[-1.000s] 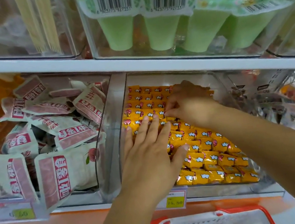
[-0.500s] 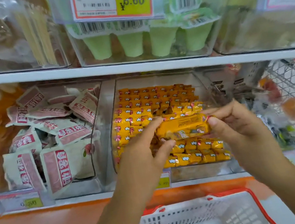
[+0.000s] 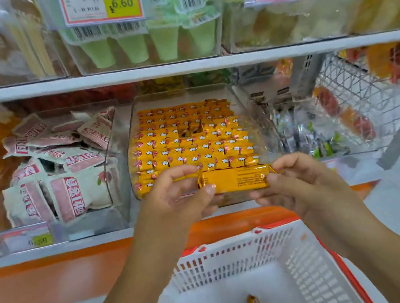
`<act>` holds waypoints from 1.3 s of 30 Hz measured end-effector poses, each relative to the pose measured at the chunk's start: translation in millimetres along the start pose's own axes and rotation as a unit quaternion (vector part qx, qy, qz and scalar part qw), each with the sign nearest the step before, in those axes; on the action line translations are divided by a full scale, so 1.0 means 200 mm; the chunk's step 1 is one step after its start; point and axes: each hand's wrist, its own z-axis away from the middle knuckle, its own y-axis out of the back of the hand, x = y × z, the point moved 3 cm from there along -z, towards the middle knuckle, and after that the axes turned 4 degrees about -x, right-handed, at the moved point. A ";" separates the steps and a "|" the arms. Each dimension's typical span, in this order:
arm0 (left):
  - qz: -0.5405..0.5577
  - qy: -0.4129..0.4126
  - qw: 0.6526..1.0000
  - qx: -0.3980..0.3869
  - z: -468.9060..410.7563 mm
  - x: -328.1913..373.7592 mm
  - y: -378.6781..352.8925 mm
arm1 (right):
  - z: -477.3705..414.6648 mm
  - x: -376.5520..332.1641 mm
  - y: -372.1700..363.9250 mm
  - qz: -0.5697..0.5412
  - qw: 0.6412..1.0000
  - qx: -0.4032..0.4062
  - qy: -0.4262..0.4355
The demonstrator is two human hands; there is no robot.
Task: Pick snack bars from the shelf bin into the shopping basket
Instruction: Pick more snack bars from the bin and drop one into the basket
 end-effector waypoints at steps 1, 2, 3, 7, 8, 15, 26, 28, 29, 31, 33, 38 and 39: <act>0.017 0.006 1.000 -0.002 0.01 0.00 0.01 | 0.00 0.00 0.00 -0.007 1.000 -0.001 -0.008; 0.036 0.011 0.999 -0.004 0.01 -0.01 0.02 | -0.01 0.00 0.00 -0.013 1.000 -0.003 -0.014; 0.056 0.015 0.998 -0.008 0.00 -0.01 0.03 | -0.01 0.00 0.00 -0.020 1.000 -0.006 -0.020; 0.088 0.011 0.996 -0.015 -0.03 0.00 0.05 | -0.06 -0.02 0.00 -0.037 0.999 -0.015 -0.019; 0.084 0.008 0.996 -0.017 -0.05 0.00 0.06 | -0.07 -0.03 0.00 -0.038 0.999 -0.017 -0.019; 0.066 -0.011 0.998 -0.024 -0.11 0.01 0.07 | -0.12 -0.02 0.02 -0.061 0.996 -0.046 -0.046; 0.006 -0.005 1.000 0.020 -0.10 0.01 0.06 | -0.15 0.03 0.03 -0.036 0.999 -0.029 -0.003; 0.005 -0.013 0.999 0.047 -0.09 0.01 0.05 | -0.15 0.03 0.02 -0.053 0.999 -0.008 0.006; 0.012 -0.019 0.998 0.057 -0.09 0.02 0.04 | -0.15 0.04 0.02 -0.061 0.998 0.000 0.012; 0.008 -0.032 0.997 0.072 -0.07 0.03 0.03 | -0.14 0.04 0.00 -0.056 0.998 0.011 0.020; -0.013 -0.050 0.996 0.079 -0.07 0.04 0.03 | -0.14 0.04 0.00 -0.045 0.998 0.024 0.025; -0.039 -0.071 0.994 0.072 -0.07 0.04 0.02 | -0.13 0.04 0.02 -0.012 0.998 0.038 0.045; -0.040 -0.071 0.994 0.072 -0.07 0.04 0.02 | -0.12 0.04 0.02 -0.002 0.998 0.044 0.045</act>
